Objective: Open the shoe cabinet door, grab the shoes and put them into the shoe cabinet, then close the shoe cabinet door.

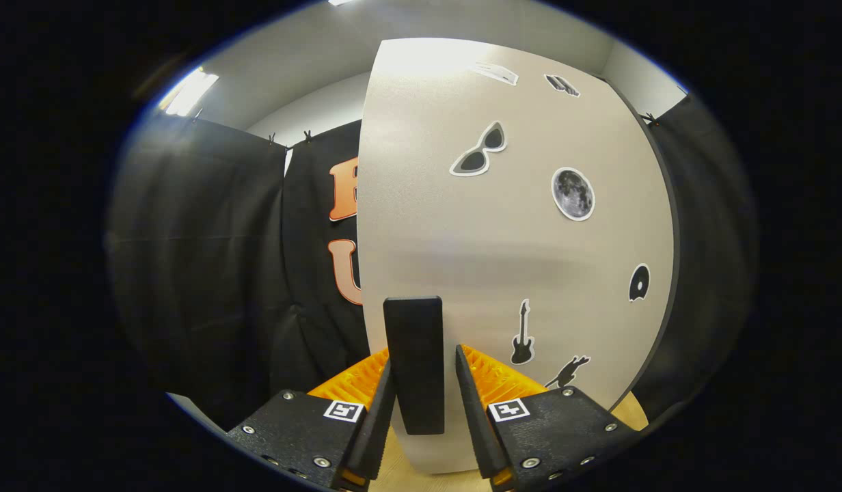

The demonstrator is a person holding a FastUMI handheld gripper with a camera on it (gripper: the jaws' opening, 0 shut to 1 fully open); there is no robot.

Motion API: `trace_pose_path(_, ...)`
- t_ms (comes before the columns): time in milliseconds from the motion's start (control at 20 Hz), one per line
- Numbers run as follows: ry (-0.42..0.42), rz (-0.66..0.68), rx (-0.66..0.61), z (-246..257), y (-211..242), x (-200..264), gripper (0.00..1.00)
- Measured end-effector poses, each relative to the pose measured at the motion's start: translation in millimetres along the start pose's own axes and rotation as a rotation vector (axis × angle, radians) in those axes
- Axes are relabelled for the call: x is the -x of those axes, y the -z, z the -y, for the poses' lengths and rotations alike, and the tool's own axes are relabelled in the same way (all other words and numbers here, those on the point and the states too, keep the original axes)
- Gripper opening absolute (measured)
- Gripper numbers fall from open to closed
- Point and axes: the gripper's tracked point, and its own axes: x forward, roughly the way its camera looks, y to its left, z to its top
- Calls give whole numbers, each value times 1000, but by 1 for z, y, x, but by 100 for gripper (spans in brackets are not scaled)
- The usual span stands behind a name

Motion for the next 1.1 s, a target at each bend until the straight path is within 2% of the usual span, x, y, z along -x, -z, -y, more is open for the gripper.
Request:
trace_pose_path(250,39,12,74,2,2,-14,58)
trace_pose_path(550,55,5,57,3,8,-26,65)
trace_pose_path(1100,59,-5,33,4,9,-36,66)
